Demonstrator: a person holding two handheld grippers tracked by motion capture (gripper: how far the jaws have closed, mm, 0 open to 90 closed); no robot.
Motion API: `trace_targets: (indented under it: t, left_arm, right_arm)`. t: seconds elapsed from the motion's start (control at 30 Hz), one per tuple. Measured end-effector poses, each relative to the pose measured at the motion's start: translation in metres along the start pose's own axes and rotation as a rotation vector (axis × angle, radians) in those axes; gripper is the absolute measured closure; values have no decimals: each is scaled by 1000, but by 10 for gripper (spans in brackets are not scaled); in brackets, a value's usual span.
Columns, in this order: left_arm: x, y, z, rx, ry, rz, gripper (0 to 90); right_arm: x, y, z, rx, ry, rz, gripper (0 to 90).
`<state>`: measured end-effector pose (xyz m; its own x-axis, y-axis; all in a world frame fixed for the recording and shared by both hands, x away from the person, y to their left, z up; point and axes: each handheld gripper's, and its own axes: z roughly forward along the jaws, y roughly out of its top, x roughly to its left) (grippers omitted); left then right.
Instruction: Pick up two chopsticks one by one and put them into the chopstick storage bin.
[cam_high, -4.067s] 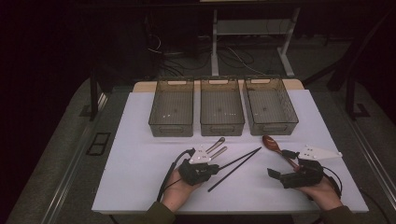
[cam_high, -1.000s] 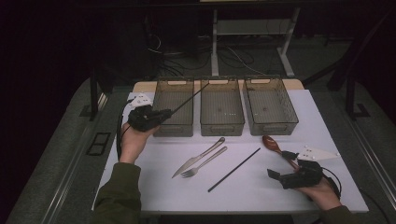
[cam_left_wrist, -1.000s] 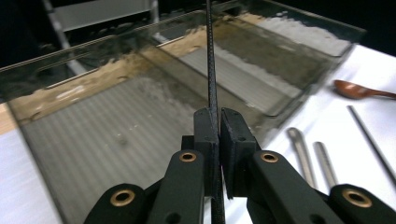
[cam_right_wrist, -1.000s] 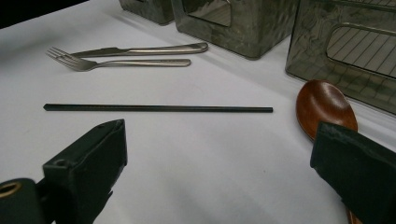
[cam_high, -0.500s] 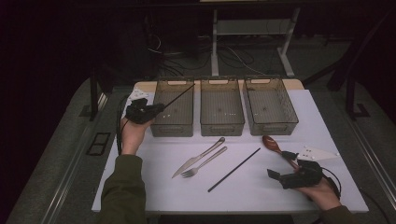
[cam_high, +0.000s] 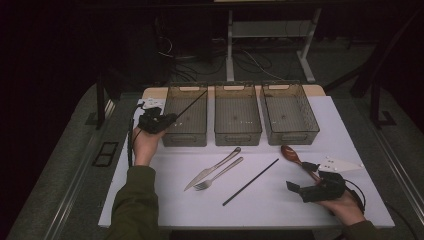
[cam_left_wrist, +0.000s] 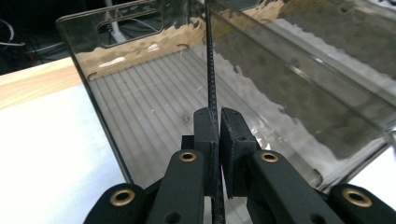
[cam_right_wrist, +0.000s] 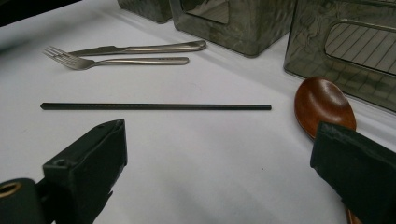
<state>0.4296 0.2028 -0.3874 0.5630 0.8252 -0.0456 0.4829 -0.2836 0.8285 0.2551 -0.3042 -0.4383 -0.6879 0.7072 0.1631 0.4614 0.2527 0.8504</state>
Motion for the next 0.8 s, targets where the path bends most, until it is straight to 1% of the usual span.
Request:
trace_targets:
  t: [0.1, 0.3, 0.37, 0.43, 0.57, 0.67, 0.73, 0.8]
  left_arm:
    - [1, -1, 1, 5, 20, -8, 848]
    - [2, -3, 2, -10, 10, -26, 845]
    - [2, -3, 2, -20, 14, -27, 839]
    - [2, -2, 1, -30, 15, -26, 787]
    - [1, -1, -2, -40, 14, -23, 732]
    - [-2, 0, -6, -43, -1, -25, 695]
    - [-5, 1, -10, -44, -19, -25, 651]
    - [-8, 3, -16, -60, -30, -26, 611]
  right_arm:
    - [0, 0, 0, 1, -1, -2, 32]
    - [0, 0, 0, 2, 0, -2, 32]
    - [0, 0, 0, 2, -1, -1, 32]
    - [0, 0, 0, 2, 0, -1, 32]
    - [0, 0, 0, 1, -1, -2, 32]
    - [0, 0, 0, 0, 0, 2, 32]
    - [0, 0, -1, -2, -1, 1, 32]
    - [0, 0, -1, -3, 0, 2, 32]
